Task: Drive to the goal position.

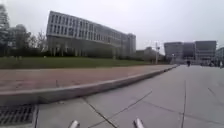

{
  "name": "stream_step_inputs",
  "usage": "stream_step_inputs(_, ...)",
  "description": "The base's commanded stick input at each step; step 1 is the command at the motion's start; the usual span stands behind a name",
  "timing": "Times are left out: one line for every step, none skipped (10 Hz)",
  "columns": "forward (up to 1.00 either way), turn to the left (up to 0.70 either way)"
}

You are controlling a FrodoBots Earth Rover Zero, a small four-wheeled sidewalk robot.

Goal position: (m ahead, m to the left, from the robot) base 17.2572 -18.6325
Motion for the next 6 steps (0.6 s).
stream_step_inputs(0.65,-0.06)
stream_step_inputs(0.64,-0.22)
stream_step_inputs(0.61,-0.39)
stream_step_inputs(0.29,-0.62)
stream_step_inputs(0.04,-0.7)
stream_step_inputs(0.04,-0.7)
